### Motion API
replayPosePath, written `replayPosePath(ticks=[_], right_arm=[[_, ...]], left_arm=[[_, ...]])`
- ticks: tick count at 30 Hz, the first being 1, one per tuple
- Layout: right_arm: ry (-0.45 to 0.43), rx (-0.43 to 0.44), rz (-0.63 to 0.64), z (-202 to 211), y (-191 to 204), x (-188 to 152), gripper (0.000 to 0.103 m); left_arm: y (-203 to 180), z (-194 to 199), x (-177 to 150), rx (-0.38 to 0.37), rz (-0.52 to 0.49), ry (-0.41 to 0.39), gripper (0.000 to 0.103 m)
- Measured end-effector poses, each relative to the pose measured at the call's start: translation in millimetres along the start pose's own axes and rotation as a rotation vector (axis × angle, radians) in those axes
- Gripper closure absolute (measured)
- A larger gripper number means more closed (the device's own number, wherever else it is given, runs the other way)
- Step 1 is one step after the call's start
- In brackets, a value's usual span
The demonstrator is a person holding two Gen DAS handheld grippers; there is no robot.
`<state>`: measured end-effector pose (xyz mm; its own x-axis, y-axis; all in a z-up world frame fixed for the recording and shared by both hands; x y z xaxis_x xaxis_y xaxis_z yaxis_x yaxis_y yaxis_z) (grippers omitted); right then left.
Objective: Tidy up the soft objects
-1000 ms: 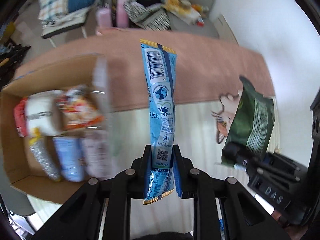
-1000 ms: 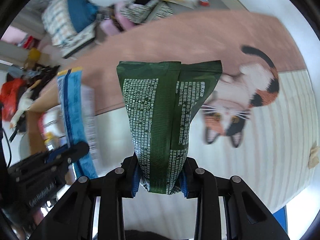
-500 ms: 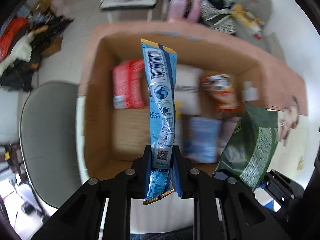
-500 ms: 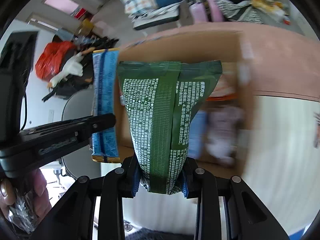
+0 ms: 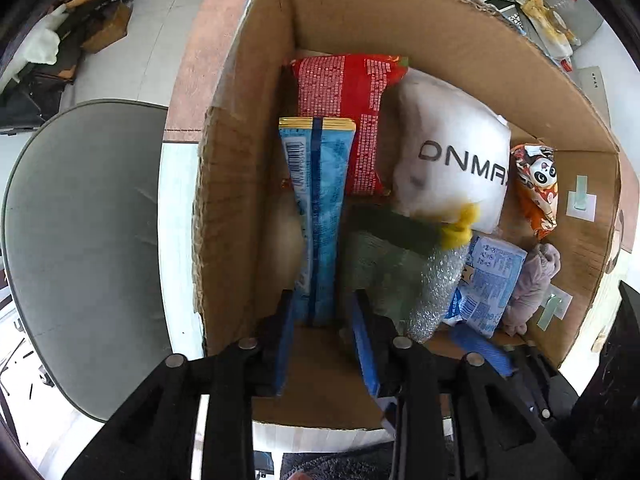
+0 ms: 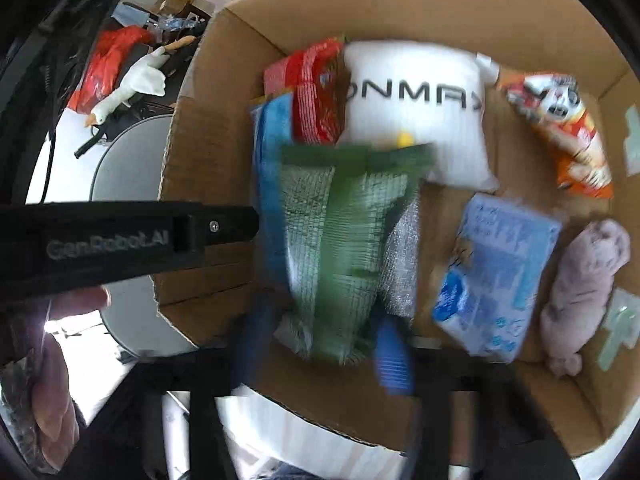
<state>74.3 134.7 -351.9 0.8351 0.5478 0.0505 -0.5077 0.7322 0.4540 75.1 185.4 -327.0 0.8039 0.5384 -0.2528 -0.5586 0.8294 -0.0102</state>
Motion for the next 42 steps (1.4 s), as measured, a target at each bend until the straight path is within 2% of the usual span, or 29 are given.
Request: replayPosePath(ticks=[5, 9, 20, 22, 24, 27, 28, 30, 42], right_arm=[[-0.006, -0.029, -0.038, 13, -14, -6, 0.02], [-0.024, -0.106, -0.041, 37, -32, -11, 0.02], [-0.056, -0.346, -0.086, 117, -75, -39, 0.02], [-0.064, -0.374, -0.092, 132, -84, -45, 0.019], [-0.073, -0.391, -0.094, 143, -84, -50, 0.012], [-0.089, -0.427, -0.09, 153, -84, -51, 0.006], [-0.092, -0.446, -0.09, 155, -84, -51, 0.0], [-0.103, -0.448, -0.097, 161, -85, -54, 0.0], [-0.119, -0.536, -0.113, 181, -97, -65, 0.0]], left_arm=[[-7, 6, -5, 0.006, -0.023, -0.029, 0.072], [-16, 12, -5, -0.004, -0.032, -0.064, 0.071], [-37, 61, -35, 0.008, -0.101, -0.269, 0.07], [-39, 67, -38, 0.003, -0.099, -0.284, 0.063], [-41, 73, -40, -0.02, -0.094, -0.305, 0.041], [-41, 87, -40, -0.01, -0.09, -0.368, 0.015], [-42, 87, -40, -0.006, -0.091, -0.377, 0.014], [-41, 89, -41, -0.007, -0.087, -0.384, 0.005], [-38, 100, -54, 0.0, -0.075, -0.431, 0.005]])
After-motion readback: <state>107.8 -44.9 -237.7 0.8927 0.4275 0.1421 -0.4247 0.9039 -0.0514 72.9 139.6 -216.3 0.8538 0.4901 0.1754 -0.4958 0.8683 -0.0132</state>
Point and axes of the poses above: each gripper's, at about its wrist camera, not at the fingertips, and z roughly against the way its jaws point, y to its left, x to its top, the point moved 10 cm from there along -z, roughly the way its jaws point, and after that the axes turned 15 degrees about z, right-handed, at the moved point
